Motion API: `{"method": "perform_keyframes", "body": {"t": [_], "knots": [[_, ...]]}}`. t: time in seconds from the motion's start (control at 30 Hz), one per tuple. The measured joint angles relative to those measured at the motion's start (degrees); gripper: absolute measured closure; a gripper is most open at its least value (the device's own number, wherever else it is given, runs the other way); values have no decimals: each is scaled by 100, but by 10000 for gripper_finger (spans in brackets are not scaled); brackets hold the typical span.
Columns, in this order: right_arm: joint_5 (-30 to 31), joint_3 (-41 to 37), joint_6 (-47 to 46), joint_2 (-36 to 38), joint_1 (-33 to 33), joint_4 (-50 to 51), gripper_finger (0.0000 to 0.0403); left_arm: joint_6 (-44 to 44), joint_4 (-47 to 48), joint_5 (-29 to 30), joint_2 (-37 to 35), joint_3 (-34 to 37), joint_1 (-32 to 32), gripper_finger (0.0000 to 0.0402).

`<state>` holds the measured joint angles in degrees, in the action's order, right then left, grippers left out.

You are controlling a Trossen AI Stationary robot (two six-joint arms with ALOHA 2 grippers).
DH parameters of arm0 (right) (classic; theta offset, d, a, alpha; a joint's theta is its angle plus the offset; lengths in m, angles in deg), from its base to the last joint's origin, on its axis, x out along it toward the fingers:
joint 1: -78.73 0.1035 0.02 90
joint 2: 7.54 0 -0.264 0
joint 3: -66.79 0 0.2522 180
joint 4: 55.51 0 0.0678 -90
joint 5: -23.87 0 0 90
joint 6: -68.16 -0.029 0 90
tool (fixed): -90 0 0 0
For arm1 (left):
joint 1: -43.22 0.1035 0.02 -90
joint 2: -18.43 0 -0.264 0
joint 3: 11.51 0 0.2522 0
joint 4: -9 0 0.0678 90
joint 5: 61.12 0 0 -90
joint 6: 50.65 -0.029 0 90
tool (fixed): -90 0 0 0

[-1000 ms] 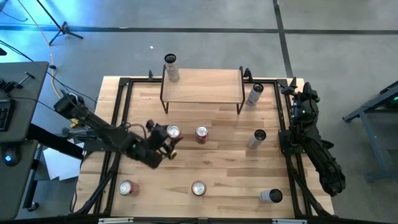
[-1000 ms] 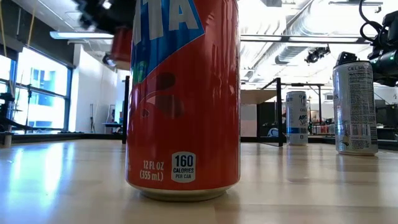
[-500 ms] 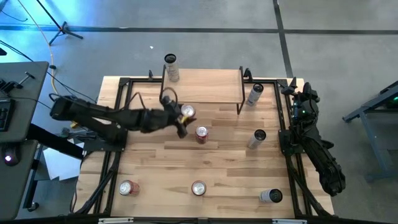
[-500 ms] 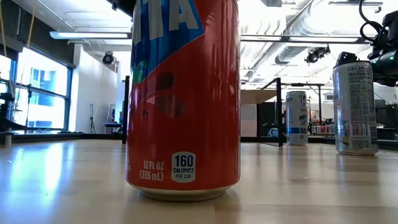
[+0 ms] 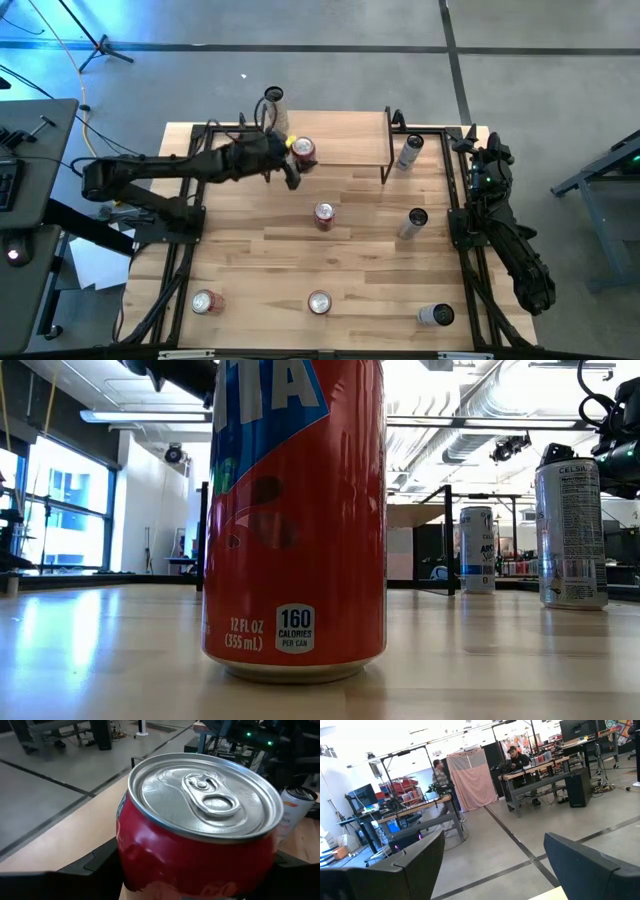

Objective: Place canned beverage on shelf
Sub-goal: Put the red soda can on the shelf

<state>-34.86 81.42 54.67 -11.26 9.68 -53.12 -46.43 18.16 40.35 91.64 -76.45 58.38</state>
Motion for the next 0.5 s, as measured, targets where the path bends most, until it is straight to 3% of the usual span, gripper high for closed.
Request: {"method": "perform_keyframes", "body": {"t": [0.27,0.5], "knots": [[0,0,0,-1,-1,1,75,-143,-255,-991,200,0,811,132],[0,1,1,0,0,0,75,-146,-592,-1446,563,0,1244,132]]}}
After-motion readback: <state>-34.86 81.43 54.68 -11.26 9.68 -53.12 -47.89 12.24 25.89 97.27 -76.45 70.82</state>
